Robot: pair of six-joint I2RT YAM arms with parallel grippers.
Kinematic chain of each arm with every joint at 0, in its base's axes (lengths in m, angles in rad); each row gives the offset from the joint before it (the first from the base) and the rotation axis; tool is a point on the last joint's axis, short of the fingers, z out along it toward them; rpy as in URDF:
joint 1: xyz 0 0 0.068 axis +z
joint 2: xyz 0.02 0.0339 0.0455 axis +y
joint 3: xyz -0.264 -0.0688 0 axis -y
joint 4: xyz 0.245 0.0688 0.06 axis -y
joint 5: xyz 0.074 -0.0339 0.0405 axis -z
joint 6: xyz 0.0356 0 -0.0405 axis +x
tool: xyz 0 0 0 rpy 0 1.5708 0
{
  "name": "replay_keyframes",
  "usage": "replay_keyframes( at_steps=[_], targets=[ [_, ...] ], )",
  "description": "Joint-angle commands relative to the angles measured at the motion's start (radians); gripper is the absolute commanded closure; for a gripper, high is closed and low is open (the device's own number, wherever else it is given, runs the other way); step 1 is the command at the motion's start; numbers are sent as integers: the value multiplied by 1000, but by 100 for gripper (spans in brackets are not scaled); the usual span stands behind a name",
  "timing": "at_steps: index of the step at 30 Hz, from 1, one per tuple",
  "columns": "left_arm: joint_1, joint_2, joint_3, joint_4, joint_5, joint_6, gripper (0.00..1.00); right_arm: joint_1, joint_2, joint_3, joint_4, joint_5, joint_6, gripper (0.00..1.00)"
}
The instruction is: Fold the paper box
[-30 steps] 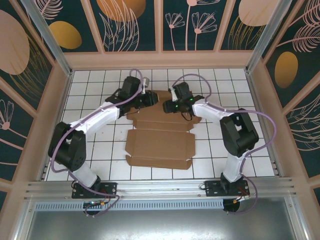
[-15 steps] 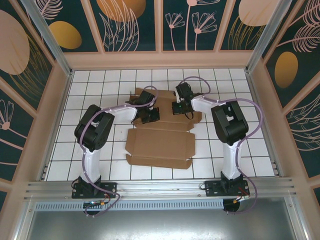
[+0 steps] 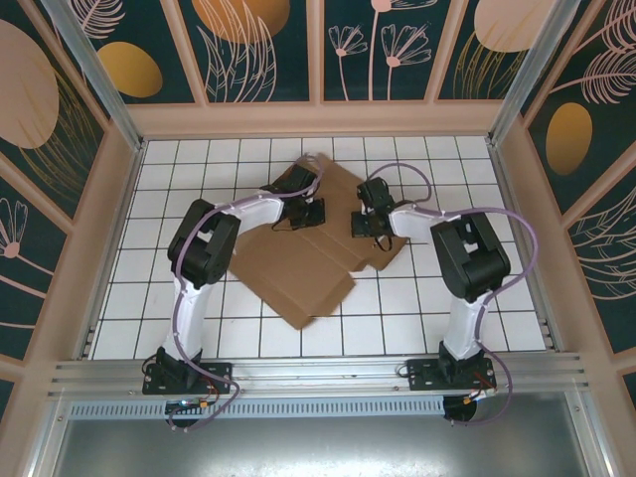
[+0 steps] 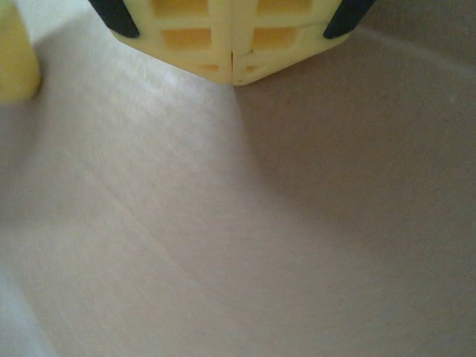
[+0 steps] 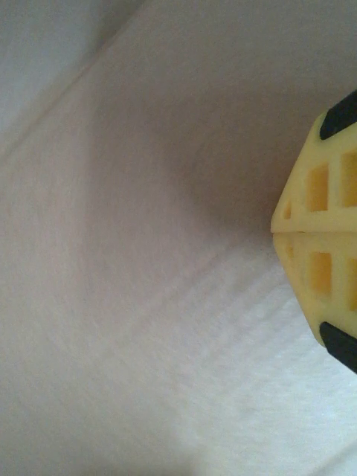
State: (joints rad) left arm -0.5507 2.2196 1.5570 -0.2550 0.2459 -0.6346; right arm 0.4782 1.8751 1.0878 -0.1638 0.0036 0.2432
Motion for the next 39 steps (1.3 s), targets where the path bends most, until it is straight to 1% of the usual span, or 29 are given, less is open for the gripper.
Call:
replay_keyframes(
  at_steps=[1,2,5,7,10,12,14,16,17,20,21,22,24,25,27,29,31,34,37,39],
  targets=[
    [14,94,34,-59,-4,26,100,38,-65,-98,-93,36,68,100],
    [15,100,32,-32,31,15,100,52,-87,-118,-94,39,80,100],
    [9,109,47,3,82,7,100,98,-141,-170,-87,16,123,100],
    [8,100,49,11,102,9,100,124,-179,-190,-82,-30,146,100],
    [10,22,15,55,149,8,100,133,-275,-196,-88,-54,160,99],
    [11,-59,-22,87,159,9,100,122,-351,-182,-90,-75,148,91],
    [19,-141,-61,107,156,9,100,100,-404,-152,-101,-98,124,81],
    [40,-229,-139,158,159,-11,100,75,-443,-144,-86,-114,90,62],
    [55,-263,-179,183,155,-29,100,61,-449,-141,-79,-132,86,56],
    [114,-332,-306,214,145,-79,100,-53,-464,-166,-30,-243,94,50],
    [136,-341,-339,209,142,-89,100,-85,-479,-191,9,-267,93,41],
    [157,-346,-374,214,146,-101,100,-113,-479,-202,29,-282,87,34],
    [177,-350,-444,242,161,-124,100,-157,-446,-184,19,-289,61,32],
    [178,-350,-469,254,167,-132,100,-174,-423,-173,10,-271,50,31],
    [178,-352,-515,296,195,-162,100,-208,-372,-155,4,-249,32,25],
    [178,-352,-540,323,205,-179,100,-243,-309,-141,5,-216,26,22],
    [178,-347,-543,319,198,-177,100,-270,-239,-122,16,-227,17,21],
    [178,-339,-543,309,176,-176,100,-284,-173,-101,30,-234,2,20],
    [178,-324,-554,321,170,-190,100,-287,-149,-100,42,-245,-18,21],
    [178,-315,-562,326,165,-195,100,-297,-137,-108,51,-268,-28,23]
  ],
)
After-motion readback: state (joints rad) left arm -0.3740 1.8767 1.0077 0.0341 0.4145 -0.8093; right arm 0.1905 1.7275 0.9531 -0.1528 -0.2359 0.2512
